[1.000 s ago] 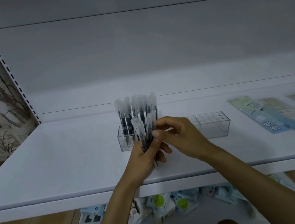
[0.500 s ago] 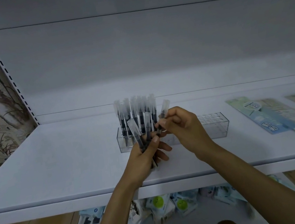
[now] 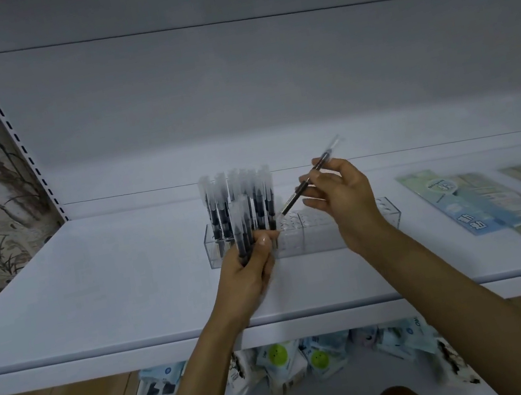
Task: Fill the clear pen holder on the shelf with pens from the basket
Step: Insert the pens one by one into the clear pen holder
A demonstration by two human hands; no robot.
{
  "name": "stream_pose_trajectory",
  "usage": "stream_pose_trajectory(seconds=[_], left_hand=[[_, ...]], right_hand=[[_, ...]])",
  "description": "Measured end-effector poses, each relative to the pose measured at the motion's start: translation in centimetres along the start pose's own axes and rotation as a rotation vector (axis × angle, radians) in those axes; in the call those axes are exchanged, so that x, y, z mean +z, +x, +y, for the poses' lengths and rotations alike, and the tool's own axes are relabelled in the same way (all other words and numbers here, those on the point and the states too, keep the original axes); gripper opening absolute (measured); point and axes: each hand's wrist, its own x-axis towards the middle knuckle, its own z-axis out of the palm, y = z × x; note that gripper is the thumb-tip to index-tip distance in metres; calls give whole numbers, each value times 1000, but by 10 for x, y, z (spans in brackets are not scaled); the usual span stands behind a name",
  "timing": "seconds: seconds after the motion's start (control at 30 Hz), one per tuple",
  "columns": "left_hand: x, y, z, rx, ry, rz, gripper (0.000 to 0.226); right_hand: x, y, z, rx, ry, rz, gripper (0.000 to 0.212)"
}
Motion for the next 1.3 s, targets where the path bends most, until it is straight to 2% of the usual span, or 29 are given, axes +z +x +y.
stream_pose_trajectory(seconds=[0.13,0.23,0.43,0.53,0.7,0.8,1.0,1.3], left_hand=[[1,1,4,-50,-119,40,41],[-1,4,3,-63,-210,60,30],[-2,3,2,-5,-56,62,26],[-3,3,2,-46,-133,61,29],[-5,4,4,-115,-348,51,69],[-6,5,4,-115,-434,35,82],[-4,7,3,-123,-306,62,67],[-6,9,-2,-92,-282,68,52]], right_hand=[[3,12,9,80,47,115,15],[5,20,11,66,18,151,15],[11,28,20,-118,-290,43,15],[14,31,28,-221,-469,-22,16],[17,32,39,-296,-657,-102,21],[16,32,47,-287,-689,-123,19],[14,33,49,-249,-679,-110,14],[9,34,54,-261,-753,-152,15]])
